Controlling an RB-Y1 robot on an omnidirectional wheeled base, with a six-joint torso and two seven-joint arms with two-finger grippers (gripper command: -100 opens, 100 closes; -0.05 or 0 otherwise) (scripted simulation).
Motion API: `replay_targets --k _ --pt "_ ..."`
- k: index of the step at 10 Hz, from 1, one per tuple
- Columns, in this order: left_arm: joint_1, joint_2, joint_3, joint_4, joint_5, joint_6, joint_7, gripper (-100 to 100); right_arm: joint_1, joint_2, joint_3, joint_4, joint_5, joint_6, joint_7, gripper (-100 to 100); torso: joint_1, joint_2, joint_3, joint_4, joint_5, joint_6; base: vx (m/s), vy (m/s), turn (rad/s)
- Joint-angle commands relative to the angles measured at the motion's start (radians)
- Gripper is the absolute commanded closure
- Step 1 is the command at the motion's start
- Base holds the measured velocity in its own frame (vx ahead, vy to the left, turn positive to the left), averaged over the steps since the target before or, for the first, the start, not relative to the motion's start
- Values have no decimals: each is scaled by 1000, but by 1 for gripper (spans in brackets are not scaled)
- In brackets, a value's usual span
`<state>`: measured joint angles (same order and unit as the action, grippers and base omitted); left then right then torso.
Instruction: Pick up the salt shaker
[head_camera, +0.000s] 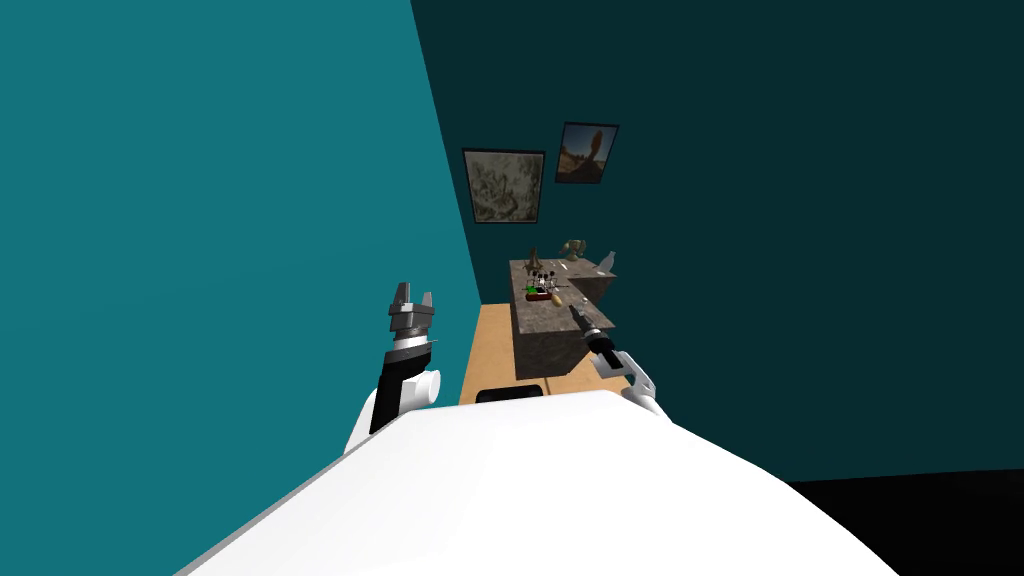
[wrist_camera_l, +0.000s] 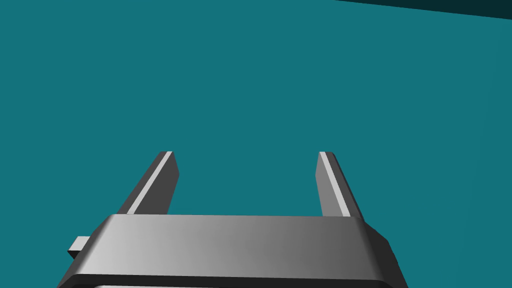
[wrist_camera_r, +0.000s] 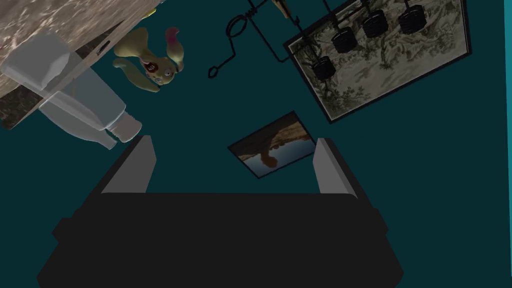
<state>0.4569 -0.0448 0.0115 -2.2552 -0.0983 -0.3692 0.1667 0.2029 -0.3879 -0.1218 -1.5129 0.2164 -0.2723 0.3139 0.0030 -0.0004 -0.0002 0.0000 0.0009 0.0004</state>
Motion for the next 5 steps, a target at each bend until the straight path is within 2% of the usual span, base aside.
replay_targets --k 1,4,5 --pt "0 0 0 0 0 0 0 0 -39 -21 -8 50 35 43 13 -100 0 0 0 0 0 0 20 74 29" --pt "0 0 0 0 0 0 0 0 -62 -38 -15 108 60 68 18 -100 0 0 0 0 0 0 12 53 10" --pt "0 0 0 0 0 0 0 0 -85 -54 -22 144 86 95 22 -100 -1 0 0 0 0 0 13 43 13"
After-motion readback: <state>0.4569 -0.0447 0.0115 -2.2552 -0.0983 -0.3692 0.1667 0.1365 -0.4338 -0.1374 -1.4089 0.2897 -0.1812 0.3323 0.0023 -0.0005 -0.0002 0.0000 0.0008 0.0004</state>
